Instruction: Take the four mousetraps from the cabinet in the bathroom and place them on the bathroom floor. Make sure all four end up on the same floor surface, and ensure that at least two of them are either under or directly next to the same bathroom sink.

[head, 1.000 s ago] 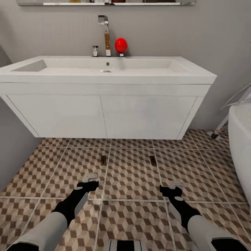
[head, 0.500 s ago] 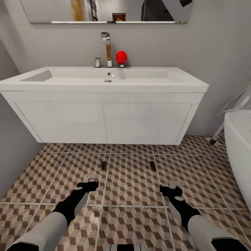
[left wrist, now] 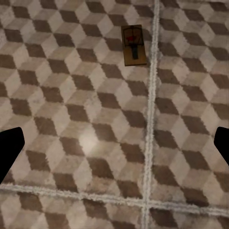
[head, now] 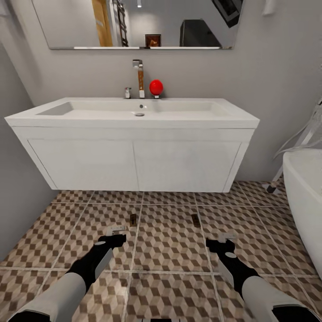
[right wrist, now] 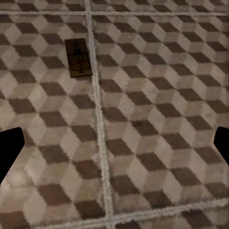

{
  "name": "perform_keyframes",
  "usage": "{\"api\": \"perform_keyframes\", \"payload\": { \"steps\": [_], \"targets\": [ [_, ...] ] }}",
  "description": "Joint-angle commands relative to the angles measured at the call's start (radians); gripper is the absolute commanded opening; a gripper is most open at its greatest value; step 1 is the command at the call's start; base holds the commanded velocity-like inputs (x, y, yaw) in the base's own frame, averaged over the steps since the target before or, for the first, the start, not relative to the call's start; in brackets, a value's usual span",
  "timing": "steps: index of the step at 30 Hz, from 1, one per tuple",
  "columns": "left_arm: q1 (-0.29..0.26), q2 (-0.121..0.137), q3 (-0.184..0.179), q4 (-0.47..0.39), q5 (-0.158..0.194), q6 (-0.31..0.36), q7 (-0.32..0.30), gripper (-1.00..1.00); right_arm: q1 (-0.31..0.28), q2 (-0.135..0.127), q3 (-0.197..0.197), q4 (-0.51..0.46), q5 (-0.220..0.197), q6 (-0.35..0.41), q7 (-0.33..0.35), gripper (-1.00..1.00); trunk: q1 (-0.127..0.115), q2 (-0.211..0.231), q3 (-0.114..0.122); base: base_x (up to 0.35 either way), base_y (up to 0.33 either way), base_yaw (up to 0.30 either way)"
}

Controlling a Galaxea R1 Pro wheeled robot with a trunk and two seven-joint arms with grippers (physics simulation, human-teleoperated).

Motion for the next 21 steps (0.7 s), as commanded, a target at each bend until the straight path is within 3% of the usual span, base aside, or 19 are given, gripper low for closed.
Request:
{"api": "perform_keyframes", "payload": {
  "steps": [1,21],
  "targets": [
    [0.0,0.001,-0.008,0.003,0.012,0.004,0.009,1.0,-0.001,-0.001,0.006,0.002,-0.009,-0.004,-0.003,1.0,-0.001,0.0,0.003,0.0,0.0,0.0],
    [0.001,0.008,-0.009,0.092,0.032,0.005,0.005,1.0,-0.001,-0.015,0.007,0.017,-0.004,0.002,-0.017,1.0,-0.01,0.005,0.081,0.0,0.0,0.0]
  ]
}}
